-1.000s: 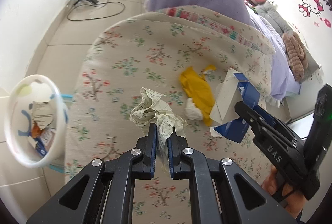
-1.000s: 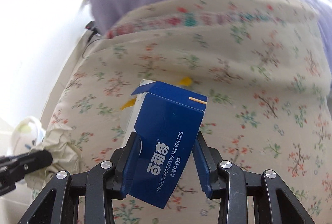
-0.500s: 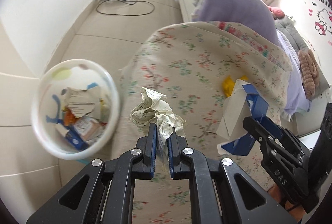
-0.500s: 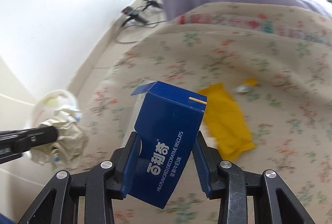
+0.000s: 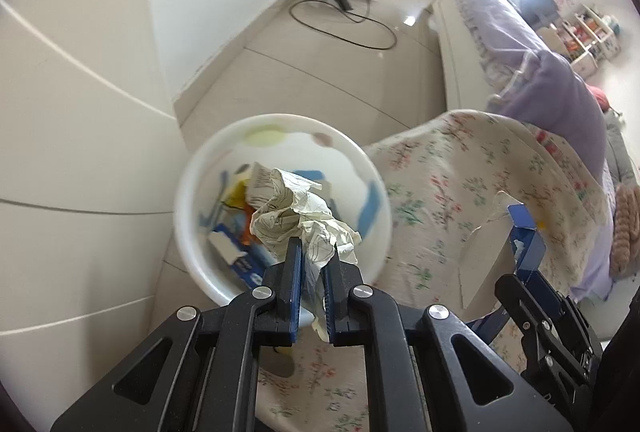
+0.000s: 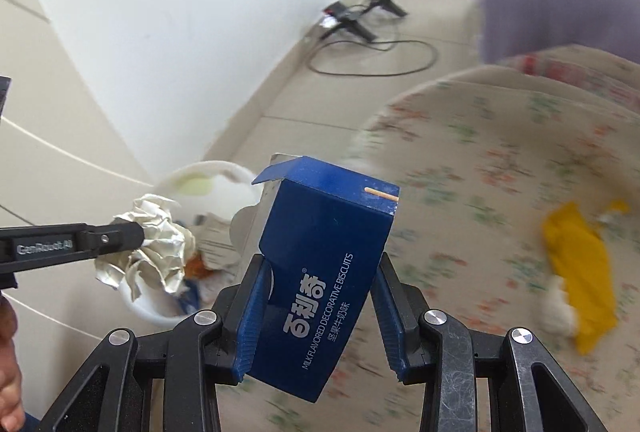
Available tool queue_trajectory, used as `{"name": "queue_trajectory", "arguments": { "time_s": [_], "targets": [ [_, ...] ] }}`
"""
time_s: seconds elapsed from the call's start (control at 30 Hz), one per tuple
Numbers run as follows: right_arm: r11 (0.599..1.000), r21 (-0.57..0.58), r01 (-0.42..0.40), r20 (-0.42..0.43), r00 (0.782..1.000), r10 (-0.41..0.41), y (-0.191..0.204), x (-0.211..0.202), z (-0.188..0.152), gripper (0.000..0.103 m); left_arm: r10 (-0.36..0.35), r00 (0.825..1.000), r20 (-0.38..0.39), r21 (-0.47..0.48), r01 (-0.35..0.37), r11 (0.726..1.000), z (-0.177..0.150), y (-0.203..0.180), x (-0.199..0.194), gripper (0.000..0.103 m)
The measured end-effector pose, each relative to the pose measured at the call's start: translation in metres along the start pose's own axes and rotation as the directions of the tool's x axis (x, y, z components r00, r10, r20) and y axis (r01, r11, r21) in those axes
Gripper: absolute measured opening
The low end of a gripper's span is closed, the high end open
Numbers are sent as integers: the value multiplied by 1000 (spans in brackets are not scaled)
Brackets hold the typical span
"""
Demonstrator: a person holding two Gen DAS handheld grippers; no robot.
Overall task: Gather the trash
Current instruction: 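Carry tissue and blue box toward the basin and open the left tool, then lower the blue biscuit box into the basin and open the right tool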
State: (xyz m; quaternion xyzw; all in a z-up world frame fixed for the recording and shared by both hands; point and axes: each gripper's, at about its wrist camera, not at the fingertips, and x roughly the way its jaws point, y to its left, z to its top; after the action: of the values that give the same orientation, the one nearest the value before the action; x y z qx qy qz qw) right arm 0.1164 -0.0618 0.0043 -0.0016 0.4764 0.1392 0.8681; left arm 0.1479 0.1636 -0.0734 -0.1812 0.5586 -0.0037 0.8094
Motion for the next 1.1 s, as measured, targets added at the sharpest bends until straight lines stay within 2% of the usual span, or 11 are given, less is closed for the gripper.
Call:
{"name": "queue_trajectory", "arguments": {
  "time_s": [0.3,0.37,0.47,0.5,0.53,0.93,1.1],
  "targets": [
    [995,-12,-94,-47,995,93,38,54,10,45,63,997,-55,-105,-68,992,14,27,24,13],
    [992,5,-127,-56,990,127,41,61,12,45,54,996,-74,-140,-64,988,16,33,28,15],
    [990,-3,-138,-57,989,138,47,69,14,45,49,997,-67,-158,-59,986,18,35,25,27],
    [989,-4,-145,-62,988,145,49,72,14,45,54,997,-62,-157,-63,986,18,35,22,36],
    [989,-6,-149,-64,987,149,50,74,15,45,58,997,-57,-157,-66,985,18,35,20,40],
    [983,9,-181,-121,976,181,68,118,26,46,61,998,17,-219,-55,974,20,52,-7,40],
    [981,41,-191,-109,975,195,68,121,31,55,66,998,18,-213,-61,975,20,51,-7,40]
  ]
}}
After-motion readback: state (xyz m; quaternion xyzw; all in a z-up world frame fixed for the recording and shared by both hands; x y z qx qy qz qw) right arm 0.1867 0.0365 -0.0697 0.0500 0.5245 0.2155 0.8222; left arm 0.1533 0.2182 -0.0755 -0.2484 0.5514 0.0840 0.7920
